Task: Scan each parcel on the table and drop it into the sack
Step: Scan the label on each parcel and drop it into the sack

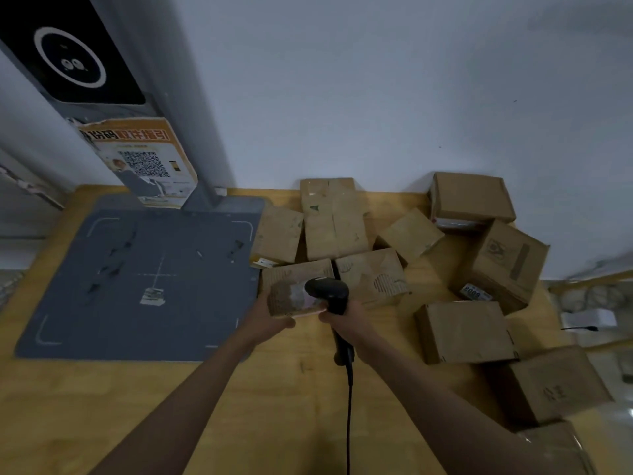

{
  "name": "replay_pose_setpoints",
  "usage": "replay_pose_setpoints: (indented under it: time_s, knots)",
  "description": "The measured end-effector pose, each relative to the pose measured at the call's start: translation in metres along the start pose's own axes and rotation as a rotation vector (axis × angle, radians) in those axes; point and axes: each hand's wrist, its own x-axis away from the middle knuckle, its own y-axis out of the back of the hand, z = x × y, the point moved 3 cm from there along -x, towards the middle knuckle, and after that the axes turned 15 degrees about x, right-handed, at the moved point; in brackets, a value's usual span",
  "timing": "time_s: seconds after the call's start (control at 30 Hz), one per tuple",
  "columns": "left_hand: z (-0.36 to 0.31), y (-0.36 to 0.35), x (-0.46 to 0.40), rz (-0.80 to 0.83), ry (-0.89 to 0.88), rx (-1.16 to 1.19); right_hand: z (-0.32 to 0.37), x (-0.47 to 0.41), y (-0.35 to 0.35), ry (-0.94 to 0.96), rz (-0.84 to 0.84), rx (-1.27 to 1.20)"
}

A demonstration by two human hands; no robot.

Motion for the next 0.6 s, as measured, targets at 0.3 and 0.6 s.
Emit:
replay_pose_setpoints:
  time_s: [0.3,0.6]
  knots:
    - [0.022,0.011,0.018,0.055,-0.002,0.047,-0.005,0.022,-0.001,0.036,-0.002,-0.116]
    - [0.045,0.0,0.08,0.126,-0.067,0.019,-0.032,0.067,-0.008,0.005,0.02,-0.15]
